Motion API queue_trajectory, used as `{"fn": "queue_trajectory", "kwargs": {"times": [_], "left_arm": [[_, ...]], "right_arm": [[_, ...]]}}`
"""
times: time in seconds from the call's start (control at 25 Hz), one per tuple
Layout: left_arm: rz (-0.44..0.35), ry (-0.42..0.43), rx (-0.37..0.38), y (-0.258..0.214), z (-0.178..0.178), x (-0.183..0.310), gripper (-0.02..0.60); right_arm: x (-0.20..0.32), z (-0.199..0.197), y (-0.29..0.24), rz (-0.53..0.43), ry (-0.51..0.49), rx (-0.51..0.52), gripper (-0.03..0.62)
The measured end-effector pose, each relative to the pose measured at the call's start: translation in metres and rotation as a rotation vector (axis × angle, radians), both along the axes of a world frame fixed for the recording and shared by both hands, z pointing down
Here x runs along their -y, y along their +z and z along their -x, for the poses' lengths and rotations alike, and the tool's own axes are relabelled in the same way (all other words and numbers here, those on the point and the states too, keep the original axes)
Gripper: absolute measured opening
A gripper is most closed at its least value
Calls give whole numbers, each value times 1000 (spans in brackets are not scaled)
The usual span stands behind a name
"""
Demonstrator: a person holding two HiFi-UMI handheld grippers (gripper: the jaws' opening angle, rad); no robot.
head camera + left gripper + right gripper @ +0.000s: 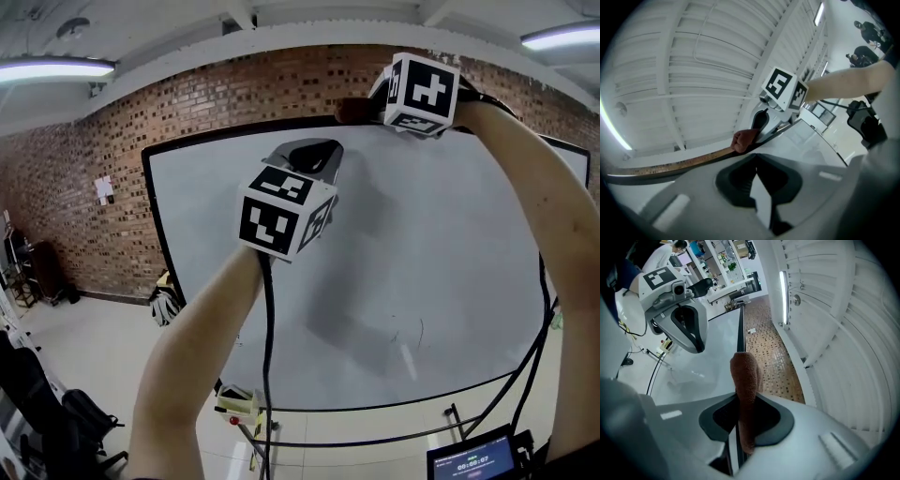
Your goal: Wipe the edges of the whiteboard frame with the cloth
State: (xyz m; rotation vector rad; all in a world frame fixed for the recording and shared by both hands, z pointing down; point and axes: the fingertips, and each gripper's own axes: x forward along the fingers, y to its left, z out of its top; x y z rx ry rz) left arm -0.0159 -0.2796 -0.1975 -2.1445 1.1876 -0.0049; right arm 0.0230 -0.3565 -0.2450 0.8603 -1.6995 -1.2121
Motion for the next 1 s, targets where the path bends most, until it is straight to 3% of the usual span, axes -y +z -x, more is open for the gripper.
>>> {"fn": "queue_trajectory", "kwargs": {"times": [0.2, 0.4, 1.0], "left_arm": [[4, 48, 14, -8, -70, 1, 5], [2, 70, 34, -10, -116, 1, 5], [5, 96, 45, -10, -160, 19, 5]], "right_arm": [[3, -63, -6, 8, 9, 25, 66], [4, -103, -7, 12, 9, 43, 66], [9, -149, -6, 29, 17, 55, 66]]}}
